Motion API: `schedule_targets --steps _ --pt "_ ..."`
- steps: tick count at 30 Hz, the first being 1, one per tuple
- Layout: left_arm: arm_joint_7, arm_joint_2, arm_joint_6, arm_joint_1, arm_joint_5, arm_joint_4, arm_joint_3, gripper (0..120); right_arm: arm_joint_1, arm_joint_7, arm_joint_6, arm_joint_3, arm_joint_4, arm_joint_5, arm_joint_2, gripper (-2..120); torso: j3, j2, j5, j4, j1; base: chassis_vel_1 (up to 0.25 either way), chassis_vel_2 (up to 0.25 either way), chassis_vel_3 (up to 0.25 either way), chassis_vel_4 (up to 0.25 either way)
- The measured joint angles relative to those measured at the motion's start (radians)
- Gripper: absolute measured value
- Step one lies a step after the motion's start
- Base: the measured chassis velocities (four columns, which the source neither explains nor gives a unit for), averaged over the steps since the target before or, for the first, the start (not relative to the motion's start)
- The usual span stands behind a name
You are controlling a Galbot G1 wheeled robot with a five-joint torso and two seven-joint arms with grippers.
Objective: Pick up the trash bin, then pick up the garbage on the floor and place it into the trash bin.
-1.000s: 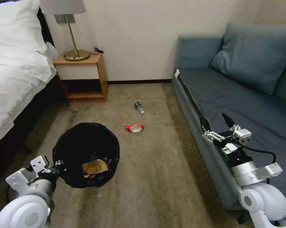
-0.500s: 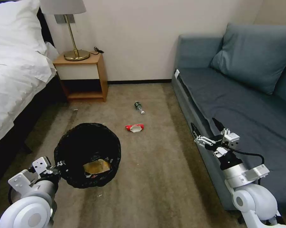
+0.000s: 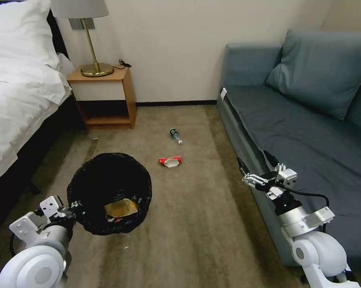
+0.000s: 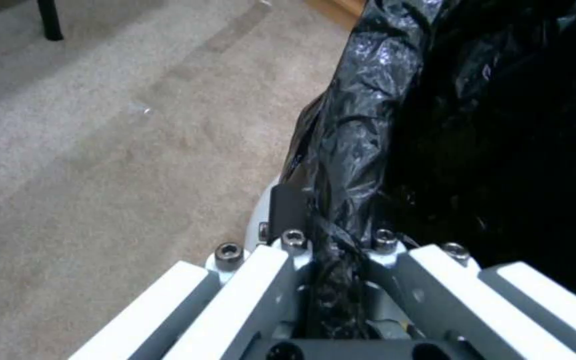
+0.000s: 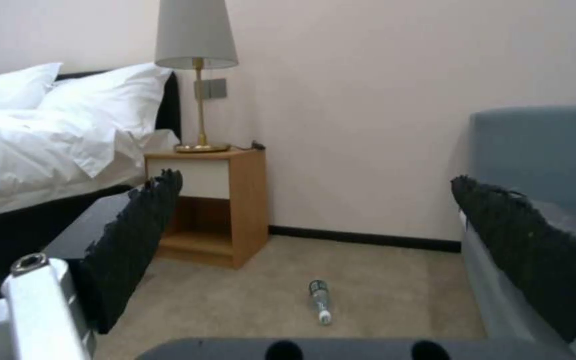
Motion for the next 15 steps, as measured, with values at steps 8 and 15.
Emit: schedule_targets --steps 8,15 --pt "-0.001 0.001 -0.001 -0.001 0.000 -0.004 0.001 1 -0.002 -0.014 0.004 0.000 -0.002 -0.005 -0.003 100 0.000 0.000 -0.0001 0.0000 0.000 -0.012 0.019 0.017 -0.009" --pt "-0.002 0.002 -0.002 -0.001 0.000 -0.007 0.001 1 -0.007 -0.030 0.009 0.000 -0.002 -0.013 -0.006 100 0.000 0.000 -0.0001 0.0000 0.000 -0.019 0.019 0.023 -0.019"
